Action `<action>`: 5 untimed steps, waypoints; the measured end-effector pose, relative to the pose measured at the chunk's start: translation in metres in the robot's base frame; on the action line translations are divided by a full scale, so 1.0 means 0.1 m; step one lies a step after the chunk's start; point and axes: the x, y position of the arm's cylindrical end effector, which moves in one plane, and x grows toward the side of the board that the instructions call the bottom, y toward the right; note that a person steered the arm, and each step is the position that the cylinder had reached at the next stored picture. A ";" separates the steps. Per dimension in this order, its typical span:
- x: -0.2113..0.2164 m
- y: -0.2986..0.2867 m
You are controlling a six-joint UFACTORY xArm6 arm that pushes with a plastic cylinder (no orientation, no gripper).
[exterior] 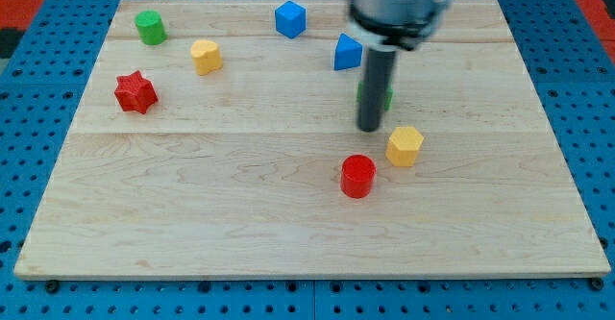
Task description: Move the green star to the top right of the board
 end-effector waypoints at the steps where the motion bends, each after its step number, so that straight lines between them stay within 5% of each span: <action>1: -0.10 0.05; 3: -0.21 0.40; 5: -0.78 0.20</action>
